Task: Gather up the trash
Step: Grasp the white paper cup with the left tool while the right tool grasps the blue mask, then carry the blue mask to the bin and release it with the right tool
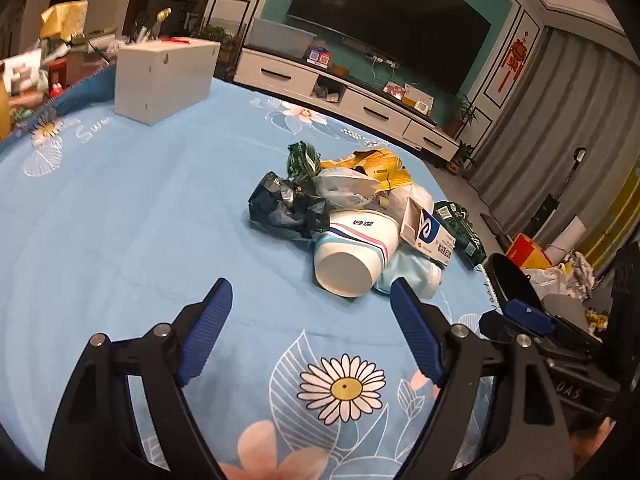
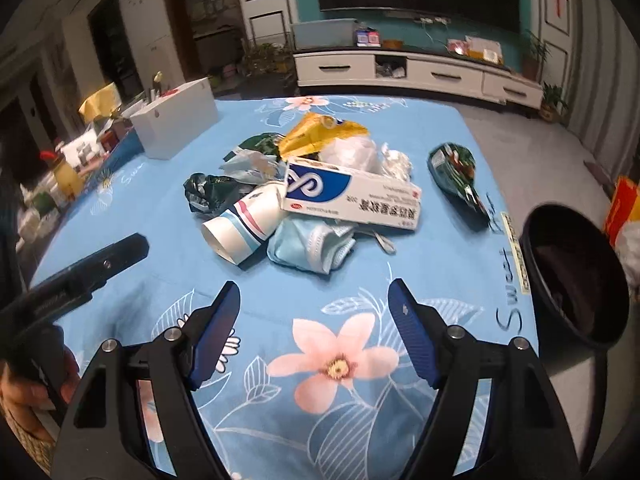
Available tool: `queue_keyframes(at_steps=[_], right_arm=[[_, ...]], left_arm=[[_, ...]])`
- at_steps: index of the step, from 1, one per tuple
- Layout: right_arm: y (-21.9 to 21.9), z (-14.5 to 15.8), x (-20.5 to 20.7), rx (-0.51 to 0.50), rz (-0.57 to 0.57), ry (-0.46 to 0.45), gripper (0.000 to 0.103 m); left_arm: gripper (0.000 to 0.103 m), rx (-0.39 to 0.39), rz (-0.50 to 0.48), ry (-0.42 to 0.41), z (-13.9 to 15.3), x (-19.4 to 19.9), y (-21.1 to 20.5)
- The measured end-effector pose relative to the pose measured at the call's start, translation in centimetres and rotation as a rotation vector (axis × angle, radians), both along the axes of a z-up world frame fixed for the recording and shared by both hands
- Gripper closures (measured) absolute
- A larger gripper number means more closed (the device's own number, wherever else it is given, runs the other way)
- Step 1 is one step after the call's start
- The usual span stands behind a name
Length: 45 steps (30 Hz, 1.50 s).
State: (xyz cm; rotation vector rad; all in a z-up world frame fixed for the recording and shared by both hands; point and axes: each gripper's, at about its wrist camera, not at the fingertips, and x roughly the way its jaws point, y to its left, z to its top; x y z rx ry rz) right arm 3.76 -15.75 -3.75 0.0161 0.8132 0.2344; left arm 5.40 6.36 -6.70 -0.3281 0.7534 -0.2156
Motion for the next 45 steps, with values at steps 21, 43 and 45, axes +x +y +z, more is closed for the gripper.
queue_keyframes(at_steps=[21,43,45], right_arm=[[2.7,-4.6,6.5,-0.052,0.138,0.053,0.066],[1.5,0.2,2.5,0.187,0.215,0.046,0.099],[1.7,0.8,1.7,0.184,0.224,0.031,0.1]], left_arm=[[0.035,-0.049,-0.132,0.103,-3.5,7.1,-3.9],[0.046,-0.04,-0.06,0.005,0.7,1.4,-0.6],[0.046,-0.045,-0.061,-0.018,1.4,0.8,-0.3]])
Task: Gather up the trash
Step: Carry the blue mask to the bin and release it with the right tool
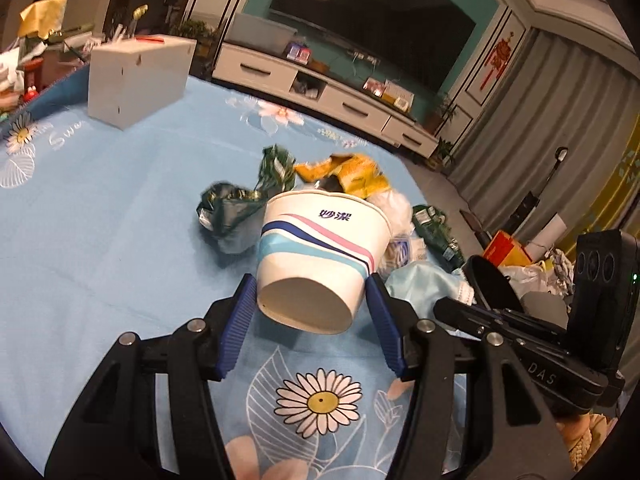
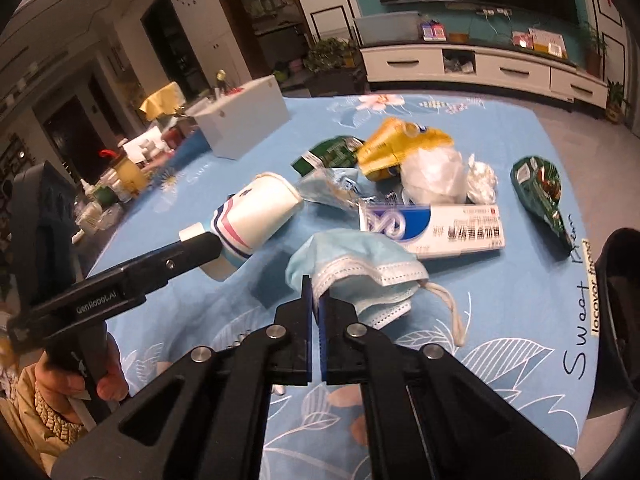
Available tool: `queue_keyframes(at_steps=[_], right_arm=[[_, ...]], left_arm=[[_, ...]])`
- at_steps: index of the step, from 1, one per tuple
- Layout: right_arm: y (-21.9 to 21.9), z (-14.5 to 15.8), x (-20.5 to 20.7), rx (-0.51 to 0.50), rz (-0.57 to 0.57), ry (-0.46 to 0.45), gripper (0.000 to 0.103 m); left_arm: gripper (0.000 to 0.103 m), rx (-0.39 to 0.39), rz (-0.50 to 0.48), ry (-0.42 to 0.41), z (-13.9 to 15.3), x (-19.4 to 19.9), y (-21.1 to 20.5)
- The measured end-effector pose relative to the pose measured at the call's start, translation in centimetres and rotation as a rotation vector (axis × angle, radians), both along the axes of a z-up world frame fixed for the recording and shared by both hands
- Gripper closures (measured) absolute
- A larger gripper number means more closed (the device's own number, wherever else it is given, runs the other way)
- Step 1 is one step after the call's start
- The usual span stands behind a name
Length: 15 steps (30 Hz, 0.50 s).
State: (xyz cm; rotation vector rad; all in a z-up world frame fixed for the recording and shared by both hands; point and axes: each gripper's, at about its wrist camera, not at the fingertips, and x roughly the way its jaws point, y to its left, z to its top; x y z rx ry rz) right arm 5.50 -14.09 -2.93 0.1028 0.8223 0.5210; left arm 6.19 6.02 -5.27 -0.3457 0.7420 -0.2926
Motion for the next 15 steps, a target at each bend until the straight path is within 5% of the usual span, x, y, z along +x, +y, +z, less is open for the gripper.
queue_keyframes(at_steps=[15], right_arm=[[-3.4,7.1,-5.7,-0.039,-0.098,-0.185,0.1]], left_arm=[[0.046,-0.046,-0.05,-0.132,4.0,-4.6,-1.4]])
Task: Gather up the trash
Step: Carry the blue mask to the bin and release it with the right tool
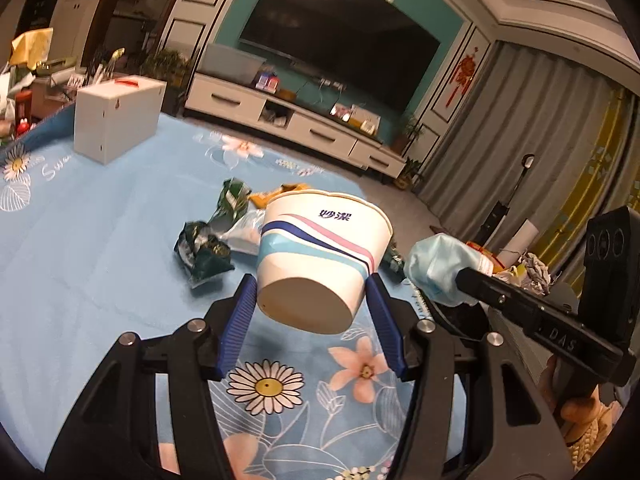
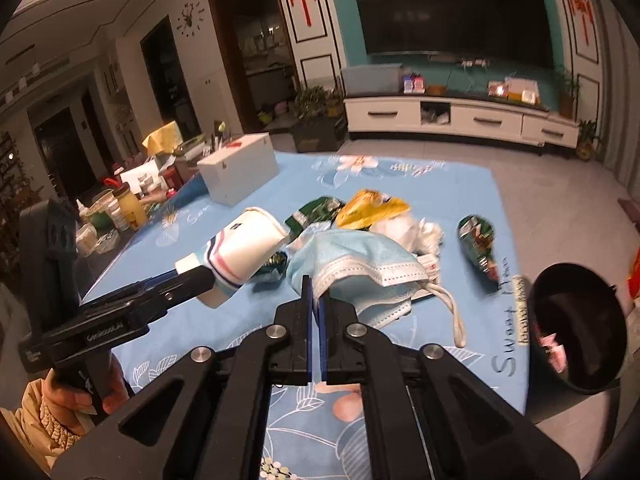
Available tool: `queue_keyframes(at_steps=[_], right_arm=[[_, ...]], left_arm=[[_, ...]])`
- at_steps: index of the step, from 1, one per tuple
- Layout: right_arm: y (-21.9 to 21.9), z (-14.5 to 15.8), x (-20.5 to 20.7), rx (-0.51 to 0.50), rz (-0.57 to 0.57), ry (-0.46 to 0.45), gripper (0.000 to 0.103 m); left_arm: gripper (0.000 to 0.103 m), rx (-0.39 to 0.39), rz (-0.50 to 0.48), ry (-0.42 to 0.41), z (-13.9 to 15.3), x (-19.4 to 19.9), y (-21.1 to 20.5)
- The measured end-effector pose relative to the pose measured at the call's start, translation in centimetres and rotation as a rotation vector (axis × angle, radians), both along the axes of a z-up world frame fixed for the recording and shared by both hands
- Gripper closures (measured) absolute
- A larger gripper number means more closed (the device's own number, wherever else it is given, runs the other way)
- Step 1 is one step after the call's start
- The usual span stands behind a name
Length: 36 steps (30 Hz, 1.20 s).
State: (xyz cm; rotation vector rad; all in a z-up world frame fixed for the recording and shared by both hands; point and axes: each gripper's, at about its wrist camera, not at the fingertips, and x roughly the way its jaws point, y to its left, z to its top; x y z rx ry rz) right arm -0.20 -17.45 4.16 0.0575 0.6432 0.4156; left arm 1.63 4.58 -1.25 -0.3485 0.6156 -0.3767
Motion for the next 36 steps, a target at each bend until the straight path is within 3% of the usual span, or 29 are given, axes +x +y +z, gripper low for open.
queue_keyframes(at_steps=[5,19,36], right_arm=[[-0.2,0.7,-0.9,-0.026,-0.023,-0.021,0.1],[-0.8,-1.0,-2.1,-0.041,-0.059,0.01,0.1],[-4.1,-1.5,-2.0,0.011,-0.104,0.013,0.1]], left_arm=[[0.046,-0.008,-0.008,-0.03,0.4,-1.4,-0.3],[0.046,0.005,-0.026,-0.036,0.4,-2.4,-1.2],[0.046,0.06,-0.074,-0.025,0.3,-1.9,-4.1]])
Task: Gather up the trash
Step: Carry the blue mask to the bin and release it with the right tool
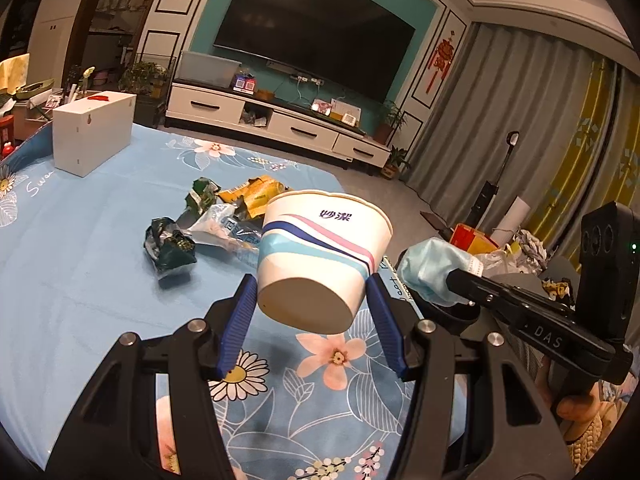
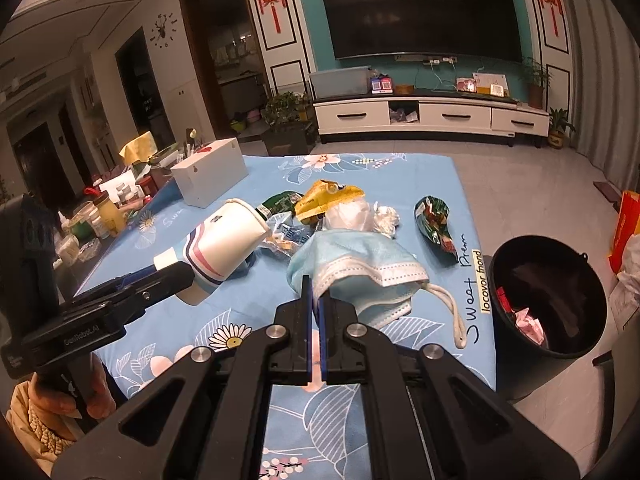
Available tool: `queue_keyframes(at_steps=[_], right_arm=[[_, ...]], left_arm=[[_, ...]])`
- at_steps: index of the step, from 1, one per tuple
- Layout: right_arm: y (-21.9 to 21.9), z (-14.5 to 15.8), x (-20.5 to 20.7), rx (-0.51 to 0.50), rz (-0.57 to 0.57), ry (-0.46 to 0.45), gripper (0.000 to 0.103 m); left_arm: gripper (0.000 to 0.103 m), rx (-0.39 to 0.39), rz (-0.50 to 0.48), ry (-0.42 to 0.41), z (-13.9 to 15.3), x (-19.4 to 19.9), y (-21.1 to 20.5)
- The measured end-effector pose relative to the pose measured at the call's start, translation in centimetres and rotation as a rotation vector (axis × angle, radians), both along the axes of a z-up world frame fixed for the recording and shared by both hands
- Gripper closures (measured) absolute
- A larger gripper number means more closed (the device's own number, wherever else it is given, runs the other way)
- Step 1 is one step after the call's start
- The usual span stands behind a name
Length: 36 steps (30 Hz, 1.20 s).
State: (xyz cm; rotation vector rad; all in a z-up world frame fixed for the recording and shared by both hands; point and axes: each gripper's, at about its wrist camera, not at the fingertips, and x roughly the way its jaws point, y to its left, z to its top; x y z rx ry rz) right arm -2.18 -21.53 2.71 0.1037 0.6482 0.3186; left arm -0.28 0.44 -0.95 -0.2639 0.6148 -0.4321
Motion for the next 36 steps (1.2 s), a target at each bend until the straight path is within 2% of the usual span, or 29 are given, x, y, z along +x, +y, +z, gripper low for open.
queue_keyframes(at_steps=[18,36], right_arm=[[-1.9,0.5,0.2,0.044,-0.022,-0.037,0.1],[-5.4,1.3,-0.7,0.057,-0.111,-0.074,0.1]], left_arm=[[0.046,0.035,0.0,-0.01,0.8,0.3,-1.4],[0.046,0.055,-0.049,-0.028,1.3,0.9,-4.0]])
